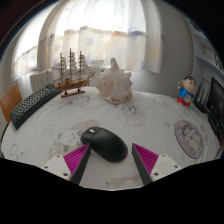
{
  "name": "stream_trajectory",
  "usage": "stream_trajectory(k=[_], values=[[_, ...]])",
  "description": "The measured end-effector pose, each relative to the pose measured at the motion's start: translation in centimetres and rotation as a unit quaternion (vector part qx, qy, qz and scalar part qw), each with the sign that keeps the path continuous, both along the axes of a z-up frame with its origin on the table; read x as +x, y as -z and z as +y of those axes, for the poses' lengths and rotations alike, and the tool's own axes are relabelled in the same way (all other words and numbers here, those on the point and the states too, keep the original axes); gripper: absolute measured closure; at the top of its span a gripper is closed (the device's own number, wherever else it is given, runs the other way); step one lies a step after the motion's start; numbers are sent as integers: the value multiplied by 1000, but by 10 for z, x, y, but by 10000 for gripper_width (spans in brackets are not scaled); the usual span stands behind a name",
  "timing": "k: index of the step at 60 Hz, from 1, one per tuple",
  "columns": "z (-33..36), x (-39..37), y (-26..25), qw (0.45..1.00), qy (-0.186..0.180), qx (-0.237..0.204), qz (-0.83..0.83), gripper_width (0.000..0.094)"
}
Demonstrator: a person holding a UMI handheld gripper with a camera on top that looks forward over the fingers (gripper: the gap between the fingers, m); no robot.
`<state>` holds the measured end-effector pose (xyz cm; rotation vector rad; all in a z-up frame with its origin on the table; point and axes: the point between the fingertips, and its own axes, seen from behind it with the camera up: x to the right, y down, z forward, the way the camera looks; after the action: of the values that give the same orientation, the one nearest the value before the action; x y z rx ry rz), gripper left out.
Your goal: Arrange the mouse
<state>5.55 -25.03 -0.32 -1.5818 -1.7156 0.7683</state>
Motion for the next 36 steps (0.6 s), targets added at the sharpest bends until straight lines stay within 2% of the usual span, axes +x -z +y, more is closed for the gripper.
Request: stream_trajectory(k=[20, 28, 31, 36], values=[[27, -70, 3, 1000, 8, 8, 4, 81], [29, -80, 6, 1000, 8, -10, -4, 84], [26, -80, 7, 1000, 2, -16, -7, 162], [12, -79, 10, 999, -21, -29, -13, 414]])
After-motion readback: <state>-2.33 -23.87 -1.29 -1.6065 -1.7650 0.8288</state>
